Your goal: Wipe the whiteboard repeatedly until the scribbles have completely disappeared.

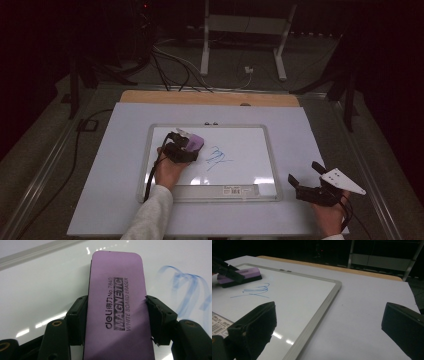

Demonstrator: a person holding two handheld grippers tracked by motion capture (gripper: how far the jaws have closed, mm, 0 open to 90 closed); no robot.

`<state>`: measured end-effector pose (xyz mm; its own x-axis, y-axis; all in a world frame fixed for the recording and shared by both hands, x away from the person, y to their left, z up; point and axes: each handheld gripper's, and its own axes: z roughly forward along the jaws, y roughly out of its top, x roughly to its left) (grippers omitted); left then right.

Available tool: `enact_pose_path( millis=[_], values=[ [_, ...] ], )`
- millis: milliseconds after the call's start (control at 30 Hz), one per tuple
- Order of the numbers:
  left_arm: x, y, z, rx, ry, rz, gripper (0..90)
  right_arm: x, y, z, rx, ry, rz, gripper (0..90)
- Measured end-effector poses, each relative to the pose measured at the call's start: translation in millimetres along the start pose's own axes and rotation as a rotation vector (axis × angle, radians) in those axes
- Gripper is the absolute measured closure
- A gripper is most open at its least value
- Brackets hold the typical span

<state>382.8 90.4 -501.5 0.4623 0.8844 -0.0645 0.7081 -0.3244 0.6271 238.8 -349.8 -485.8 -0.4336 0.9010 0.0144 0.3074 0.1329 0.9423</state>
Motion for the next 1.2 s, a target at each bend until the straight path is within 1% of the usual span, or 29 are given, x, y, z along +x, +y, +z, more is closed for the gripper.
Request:
enact_pose_path(
  millis=[33,100,167,233,333,467,533,567,600,667,733,833,867,933,967,1033,1067,1133,1200],
  values=[
    [2.6,0.6,0.4,0.001,0.000,-0.013,41.8,0.2,0.0,0.3,0.000,0.001,-0.001,0.4],
    [2.7,2.0,1.7,-0.001,0.003,-0.015,41.8,0.8,0.0,1.1,0.002,0.002,-0.003,0.4],
    [-0.3,3.2,3.5,-0.005,-0.009,-0.014,41.8,1.5,0.1,1.9,0.003,0.004,-0.005,0.4],
    [-7.1,5.2,5.5,-0.001,-0.024,0.002,41.8,2.0,0.0,2.6,0.005,0.005,-0.007,0.4],
    [-23.5,7.4,7.8,0.009,-0.054,0.042,41.8,2.7,0.0,3.0,0.007,0.006,-0.008,0.4],
    [-48.9,5.1,7.0,0.022,-0.110,0.112,41.8,1.8,-0.1,2.4,0.005,0.005,-0.005,0.4],
    [-56.4,4.0,6.0,0.028,-0.139,0.133,41.8,1.4,-0.2,2.2,0.004,0.005,-0.004,0.4],
    [-58.9,3.5,5.6,0.029,-0.135,0.144,41.7,1.3,-0.3,2.1,0.005,0.004,-0.004,0.4],
    [-58.7,3.6,5.6,0.029,-0.135,0.144,41.8,1.4,-0.1,2.0,0.004,0.004,-0.004,0.4],
    [-55.3,5.0,6.5,0.027,-0.121,0.138,41.8,1.7,0.1,1.5,0.002,0.004,-0.005,0.4],
    [-48.1,7.7,8.0,0.029,-0.102,0.120,41.8,1.3,0.1,1.1,0.003,0.003,-0.004,0.4],
    [-35.1,13.9,11.8,0.029,-0.061,0.077,41.8,0.1,-0.3,1.0,0.003,0.000,-0.001,0.4],
    [-30.4,16.8,13.5,0.030,-0.038,0.060,41.8,0.2,-0.4,1.2,0.003,0.000,0.000,0.4],
    [-24.9,20.6,16.0,0.033,-0.024,0.034,41.8,0.5,-0.2,1.2,0.003,0.000,-0.004,0.4],
    [-23.5,22.3,17.2,0.035,-0.024,0.024,41.8,0.7,-0.1,1.1,0.004,0.000,-0.005,0.4],
    [-24.8,24.2,18.8,0.035,-0.021,0.024,41.8,0.6,-0.3,1.5,0.004,-0.001,-0.003,0.4],
    [-25.8,24.4,19.6,0.033,-0.036,0.024,41.8,0.5,-0.3,1.7,0.005,-0.001,-0.002,0.4],
    [-32.2,23.9,20.2,0.029,-0.051,0.046,41.8,0.8,-0.4,2.3,0.007,0.002,-0.002,0.4],
    [-41.8,23.2,20.2,0.032,-0.071,0.070,41.8,1.5,-0.2,2.4,0.006,0.003,-0.005,0.4]
  ],
)
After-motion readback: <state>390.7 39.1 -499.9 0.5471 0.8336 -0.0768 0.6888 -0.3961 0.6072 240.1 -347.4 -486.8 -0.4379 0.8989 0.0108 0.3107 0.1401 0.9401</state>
